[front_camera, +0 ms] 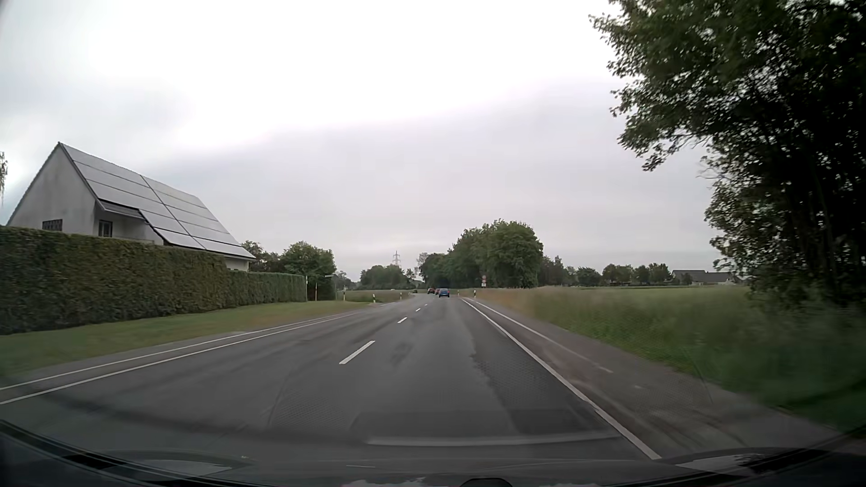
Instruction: Follow the waypoints while adhering to traffic rules and regulations
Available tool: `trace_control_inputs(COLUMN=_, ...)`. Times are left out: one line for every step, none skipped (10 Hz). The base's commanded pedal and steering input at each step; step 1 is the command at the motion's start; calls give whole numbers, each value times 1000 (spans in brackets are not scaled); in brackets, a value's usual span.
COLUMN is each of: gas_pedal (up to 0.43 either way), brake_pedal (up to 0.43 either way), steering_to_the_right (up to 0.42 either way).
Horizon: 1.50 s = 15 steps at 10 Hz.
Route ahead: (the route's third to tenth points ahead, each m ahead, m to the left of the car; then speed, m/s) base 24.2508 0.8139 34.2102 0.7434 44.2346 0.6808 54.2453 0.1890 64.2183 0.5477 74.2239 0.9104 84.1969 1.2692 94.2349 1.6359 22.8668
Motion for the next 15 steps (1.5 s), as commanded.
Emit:
trace_control_inputs(gas_pedal=268, brake_pedal=0, steering_to_the_right=-1)
trace_control_inputs(gas_pedal=268, brake_pedal=0, steering_to_the_right=-1)
trace_control_inputs(gas_pedal=268, brake_pedal=0, steering_to_the_right=-1)
trace_control_inputs(gas_pedal=268, brake_pedal=0, steering_to_the_right=-1)
trace_control_inputs(gas_pedal=268, brake_pedal=0, steering_to_the_right=-1)
trace_control_inputs(gas_pedal=268, brake_pedal=0, steering_to_the_right=0)
trace_control_inputs(gas_pedal=268, brake_pedal=0, steering_to_the_right=0)
trace_control_inputs(gas_pedal=268, brake_pedal=0, steering_to_the_right=0)
trace_control_inputs(gas_pedal=268, brake_pedal=0, steering_to_the_right=0)
trace_control_inputs(gas_pedal=268, brake_pedal=0, steering_to_the_right=0)
trace_control_inputs(gas_pedal=268, brake_pedal=0, steering_to_the_right=0)
trace_control_inputs(gas_pedal=268, brake_pedal=0, steering_to_the_right=-2)
trace_control_inputs(gas_pedal=260, brake_pedal=0, steering_to_the_right=-4)
trace_control_inputs(gas_pedal=260, brake_pedal=0, steering_to_the_right=-4)
trace_control_inputs(gas_pedal=260, brake_pedal=0, steering_to_the_right=-4)
